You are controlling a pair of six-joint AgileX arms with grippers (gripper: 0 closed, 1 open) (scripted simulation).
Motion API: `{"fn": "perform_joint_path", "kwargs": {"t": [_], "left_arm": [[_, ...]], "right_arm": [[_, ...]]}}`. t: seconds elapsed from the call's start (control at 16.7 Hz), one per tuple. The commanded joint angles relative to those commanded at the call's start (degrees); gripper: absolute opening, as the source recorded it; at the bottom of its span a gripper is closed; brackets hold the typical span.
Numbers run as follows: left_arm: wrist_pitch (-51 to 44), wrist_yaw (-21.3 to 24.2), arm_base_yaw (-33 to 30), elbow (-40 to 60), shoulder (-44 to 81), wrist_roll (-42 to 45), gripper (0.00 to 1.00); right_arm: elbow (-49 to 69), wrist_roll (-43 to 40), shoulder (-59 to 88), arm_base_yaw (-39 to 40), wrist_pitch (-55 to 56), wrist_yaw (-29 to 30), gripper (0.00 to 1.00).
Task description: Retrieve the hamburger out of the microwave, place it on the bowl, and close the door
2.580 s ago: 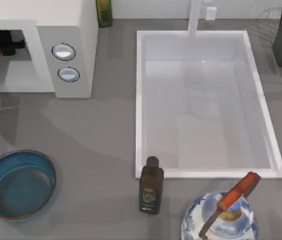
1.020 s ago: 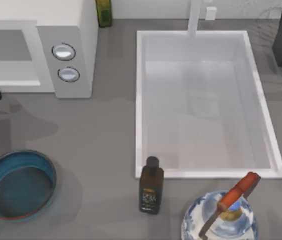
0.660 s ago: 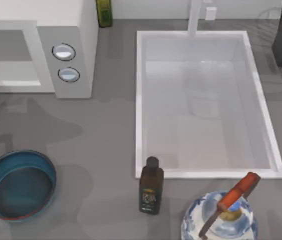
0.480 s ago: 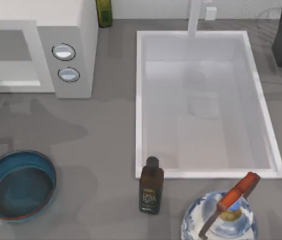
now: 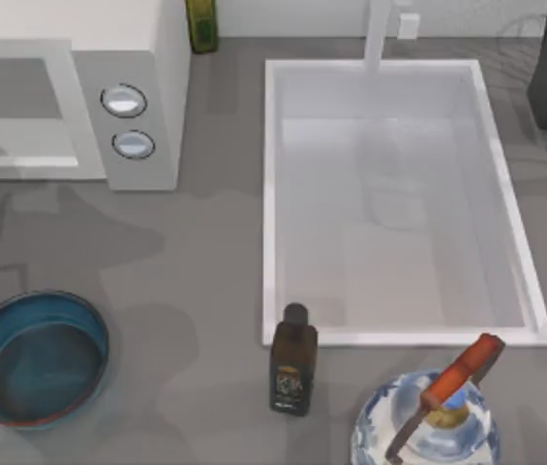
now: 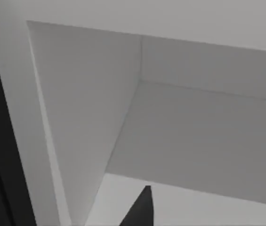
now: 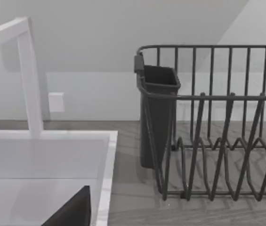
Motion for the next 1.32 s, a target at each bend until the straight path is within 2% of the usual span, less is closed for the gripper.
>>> {"fn": "perform_joint_path", "kwargs": {"t": [0.18, 0.42, 0.6, 0.9, 1.14, 1.32], "left_arm": [[-10.43, -4.32, -2.28, 5.87, 1.59, -8.83, 0.0], [-32.14, -12.22, -7.32, 16.18, 4.88, -28.21, 0.0], [-52.95, -19.03, -12.63, 24.34, 7.72, -48.43, 0.0], [-88.47, -29.67, -23.21, 34.95, 13.3, -87.6, 0.0], [-114.72, -36.42, -32.39, 39.24, 18.94, -117.04, 0.0], [-129.44, -39.99, -38.76, 40.04, 23.22, -134.53, 0.0]], "right_arm": [[0.0, 0.0, 0.0, 0.0, 0.0, 0.0, 1.0], [0.0, 0.0, 0.0, 0.0, 0.0, 0.0, 1.0], [0.0, 0.0, 0.0, 0.0, 0.0, 0.0, 1.0], [0.0, 0.0, 0.0, 0.0, 0.0, 0.0, 1.0], [0.0, 0.0, 0.0, 0.0, 0.0, 0.0, 1.0], [0.0, 0.0, 0.0, 0.0, 0.0, 0.0, 1.0]]}}
